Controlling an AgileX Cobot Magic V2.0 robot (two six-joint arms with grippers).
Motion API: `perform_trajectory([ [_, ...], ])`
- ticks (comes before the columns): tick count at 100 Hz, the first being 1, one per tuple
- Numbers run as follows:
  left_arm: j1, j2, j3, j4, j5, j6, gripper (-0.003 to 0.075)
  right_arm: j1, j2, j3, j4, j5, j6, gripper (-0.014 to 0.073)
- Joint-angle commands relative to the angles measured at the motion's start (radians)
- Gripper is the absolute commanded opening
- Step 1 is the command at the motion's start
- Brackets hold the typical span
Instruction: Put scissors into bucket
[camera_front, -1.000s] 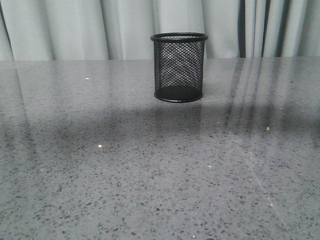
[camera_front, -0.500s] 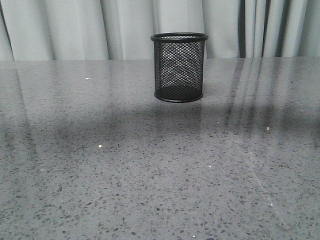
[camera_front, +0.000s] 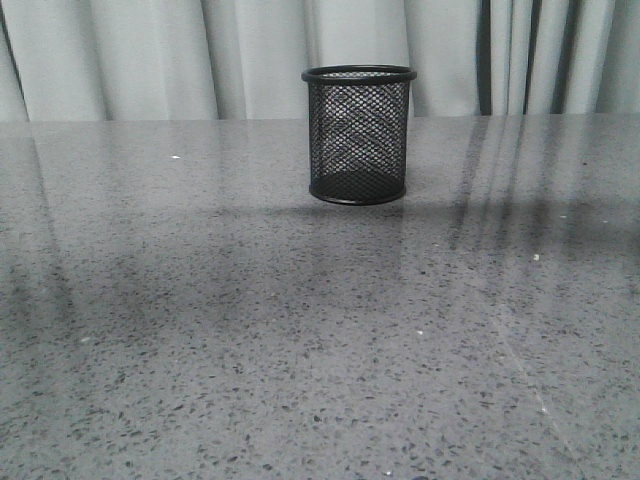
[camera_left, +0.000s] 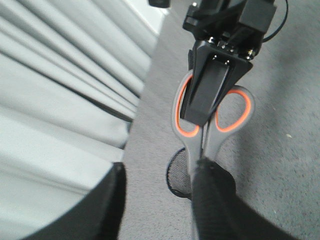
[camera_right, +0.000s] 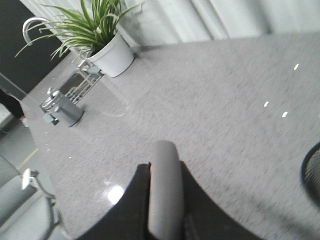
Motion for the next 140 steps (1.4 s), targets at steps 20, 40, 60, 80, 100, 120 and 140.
perform_trajectory([
  [20, 0.027, -0.145, -0.033, -0.033, 0.012, -0.238, -0.0019, -0.085, -0.018, -0.26, -0.225, 0.051, -0.025, -0.0073],
  [40, 0.027, -0.219, -0.031, -0.033, 0.185, -0.39, -0.002, -0.085, 0.057, -0.425, -0.491, 0.181, 0.06, -0.0073],
  [60, 0.027, -0.338, 0.006, -0.003, 0.224, -0.429, -0.002, -0.085, 0.132, -0.542, -0.75, 0.292, 0.149, -0.0073],
  [80, 0.027, -0.456, 0.016, 0.011, 0.215, -0.429, -0.002, -0.083, 0.161, -0.558, -0.786, 0.286, 0.167, -0.0074],
  [100, 0.027, -0.504, 0.016, 0.011, 0.213, -0.454, -0.002, -0.081, 0.236, -0.558, -0.779, 0.281, 0.167, -0.0073],
  [120, 0.027, -0.51, 0.018, 0.011, 0.216, -0.454, -0.0019, -0.081, 0.287, -0.558, -0.764, 0.236, 0.167, -0.0073],
  [140, 0.027, -0.51, 0.052, 0.015, 0.216, -0.454, -0.002, -0.062, 0.336, -0.558, -0.751, 0.196, 0.167, -0.0073],
])
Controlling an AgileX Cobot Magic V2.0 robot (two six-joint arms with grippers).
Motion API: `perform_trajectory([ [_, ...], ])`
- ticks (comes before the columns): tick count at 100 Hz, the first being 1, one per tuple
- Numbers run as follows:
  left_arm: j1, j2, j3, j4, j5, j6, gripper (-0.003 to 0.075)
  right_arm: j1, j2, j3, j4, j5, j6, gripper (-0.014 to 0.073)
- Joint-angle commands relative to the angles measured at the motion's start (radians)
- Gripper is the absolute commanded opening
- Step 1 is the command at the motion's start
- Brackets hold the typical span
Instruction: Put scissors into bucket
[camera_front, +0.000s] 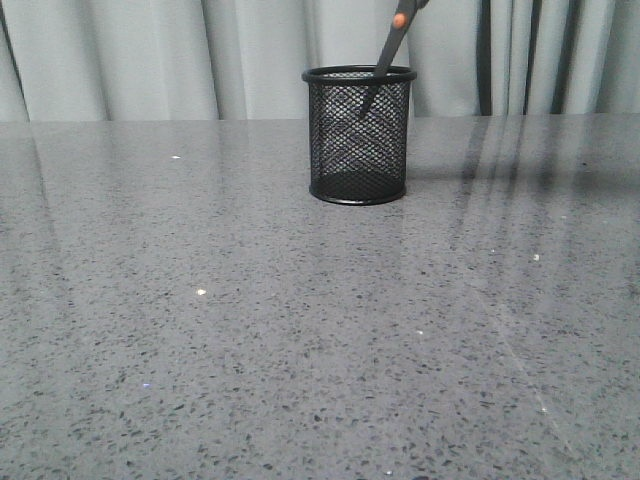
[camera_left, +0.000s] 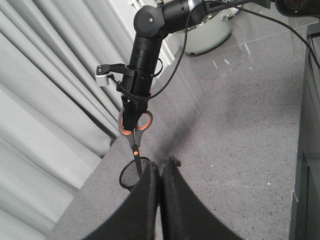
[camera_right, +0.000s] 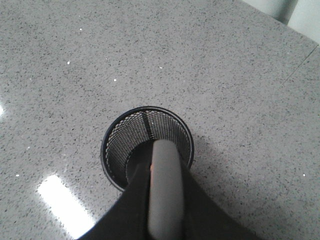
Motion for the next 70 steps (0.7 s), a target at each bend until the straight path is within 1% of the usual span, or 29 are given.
perform_trajectory([
  [1, 0.002, 0.013, 0.004, -0.023, -0.069, -0.012, -0.002, 0.014, -0.018, -0.032, 0.043, -0.081, -0.002, -0.0073],
  [13, 0.002, 0.013, 0.036, -0.023, -0.069, -0.012, -0.0019, 0.042, 0.005, -0.034, 0.034, -0.128, -0.002, -0.0073],
  [24, 0.002, 0.013, 0.055, -0.023, -0.069, -0.012, -0.002, 0.053, 0.023, -0.034, 0.018, -0.141, -0.002, -0.007],
  [31, 0.002, 0.013, 0.057, -0.023, -0.069, -0.012, -0.0019, 0.053, 0.039, -0.034, 0.018, -0.139, -0.002, -0.0021],
  [38, 0.002, 0.013, 0.057, -0.023, -0.069, -0.012, -0.0019, 0.053, 0.043, -0.034, 0.005, -0.139, -0.002, 0.0098],
  [50, 0.002, 0.013, 0.057, -0.02, -0.069, -0.012, -0.002, 0.053, 0.043, -0.034, -0.003, -0.162, -0.002, 0.0414],
  [55, 0.002, 0.013, 0.057, -0.015, -0.069, -0.012, -0.002, 0.053, 0.04, -0.034, -0.003, -0.167, -0.002, 0.0511],
  [59, 0.002, 0.013, 0.057, -0.012, -0.069, -0.012, -0.002, 0.053, 0.041, -0.034, -0.003, -0.167, -0.002, 0.0568],
  [62, 0.002, 0.013, 0.057, -0.01, -0.07, -0.012, -0.0019, 0.053, 0.039, -0.034, -0.003, -0.167, -0.002, 0.059],
  [70, 0.002, 0.013, 0.057, -0.003, -0.082, -0.012, -0.002, 0.051, 0.028, -0.034, -0.003, -0.167, -0.002, 0.0596],
])
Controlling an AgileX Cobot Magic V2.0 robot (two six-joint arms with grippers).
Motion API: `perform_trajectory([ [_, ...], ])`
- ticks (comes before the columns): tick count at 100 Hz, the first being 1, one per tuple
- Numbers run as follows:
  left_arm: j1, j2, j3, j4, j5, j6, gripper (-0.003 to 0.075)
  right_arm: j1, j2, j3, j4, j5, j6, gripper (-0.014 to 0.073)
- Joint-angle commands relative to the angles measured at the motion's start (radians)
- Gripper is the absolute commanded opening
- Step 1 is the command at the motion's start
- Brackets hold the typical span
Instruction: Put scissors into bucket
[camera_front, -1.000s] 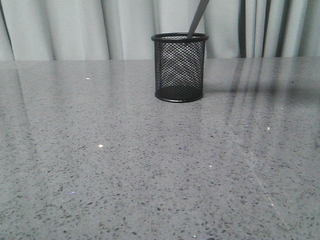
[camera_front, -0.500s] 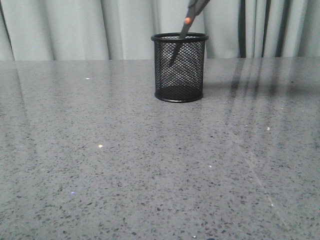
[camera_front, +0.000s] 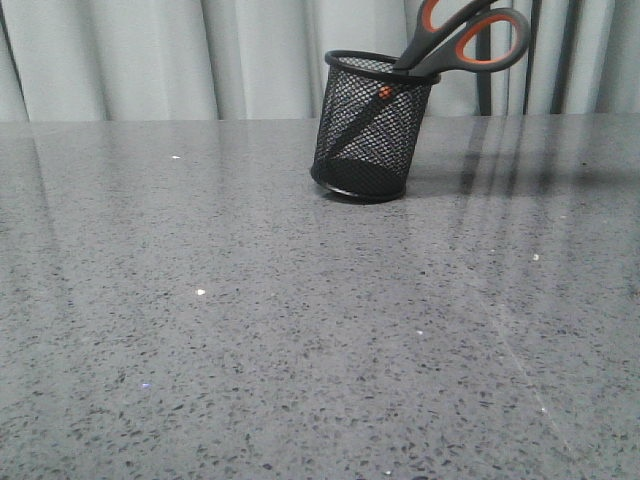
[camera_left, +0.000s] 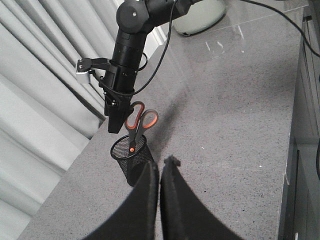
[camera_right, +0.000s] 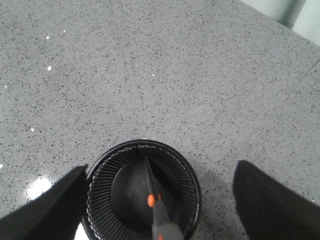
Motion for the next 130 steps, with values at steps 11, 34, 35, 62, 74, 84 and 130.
perform_trajectory([
  [11, 0.002, 0.013, -0.014, 0.009, -0.131, -0.013, -0.0019, -0.004, -0.1, -0.034, 0.024, -0.059, -0.002, 0.0592],
  [34, 0.002, 0.013, 0.008, 0.116, -0.357, -0.141, -0.0019, -0.019, -0.247, -0.034, 0.02, 0.003, 0.014, 0.0447],
  [35, 0.002, 0.013, 0.013, 0.125, -0.371, -0.147, -0.0019, -0.022, -0.252, -0.034, 0.02, 0.01, 0.018, 0.043],
  [62, 0.002, -0.055, 0.256, 0.235, -0.683, -0.301, -0.0019, -0.037, -0.474, 0.069, 0.014, 0.243, 0.048, -0.0044],
  [74, 0.002, -0.145, 0.46, 0.231, -0.862, -0.301, -0.002, -0.037, -0.676, 0.243, -0.029, 0.16, 0.047, -0.0044],
  [84, 0.002, -0.229, 0.616, 0.222, -0.97, -0.301, -0.002, -0.037, -0.879, 0.447, -0.12, 0.023, 0.047, -0.0045],
  [130, 0.002, -0.371, 0.953, 0.201, -1.028, -0.301, -0.0019, -0.037, -1.699, 1.26, -0.087, -0.465, 0.054, -0.0048],
])
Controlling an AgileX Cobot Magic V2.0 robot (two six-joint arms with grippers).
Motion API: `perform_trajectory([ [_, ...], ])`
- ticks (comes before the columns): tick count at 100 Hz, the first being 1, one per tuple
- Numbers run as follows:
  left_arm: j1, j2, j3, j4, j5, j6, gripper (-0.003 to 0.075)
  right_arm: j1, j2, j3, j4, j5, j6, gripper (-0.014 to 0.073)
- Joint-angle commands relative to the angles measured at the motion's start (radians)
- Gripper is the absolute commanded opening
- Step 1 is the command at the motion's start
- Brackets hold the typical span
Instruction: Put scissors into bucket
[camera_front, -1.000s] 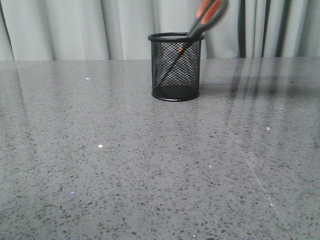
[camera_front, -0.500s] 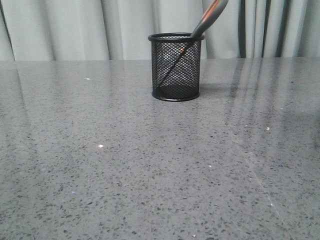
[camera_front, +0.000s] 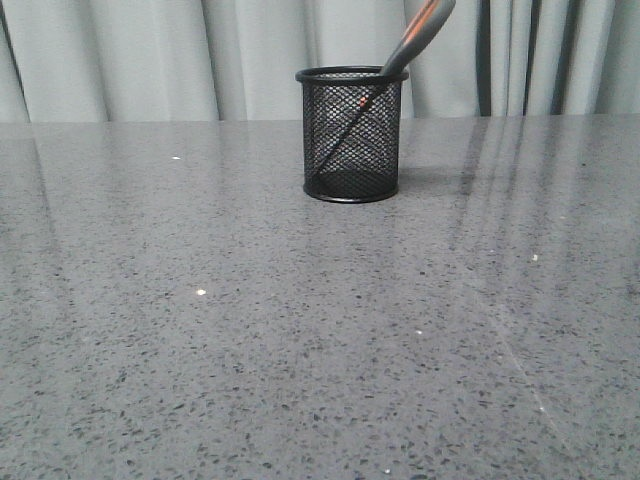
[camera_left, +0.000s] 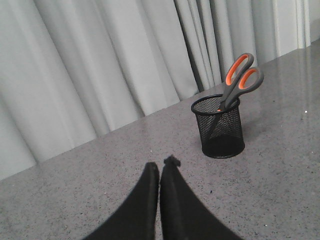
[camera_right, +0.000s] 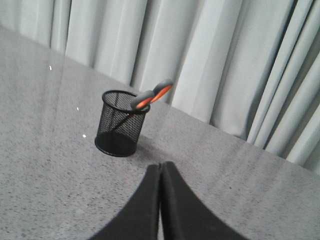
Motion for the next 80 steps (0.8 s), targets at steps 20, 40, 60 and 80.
perform_trajectory([
  [20, 0.002, 0.01, -0.021, -0.019, -0.148, -0.013, -0.0019, -0.007, -0.036, 0.02, 0.044, -0.111, 0.004, -0.0048],
  [40, 0.002, 0.01, -0.021, -0.021, -0.148, -0.013, -0.0019, -0.007, -0.036, 0.02, 0.044, -0.102, 0.004, -0.0048],
  [60, 0.002, 0.01, -0.021, -0.021, -0.144, -0.013, -0.0019, -0.007, -0.036, 0.02, 0.044, -0.101, 0.004, -0.0048],
  [80, 0.002, 0.01, -0.021, -0.021, -0.144, -0.013, -0.0019, -0.007, -0.036, 0.02, 0.044, -0.101, 0.004, -0.0048],
])
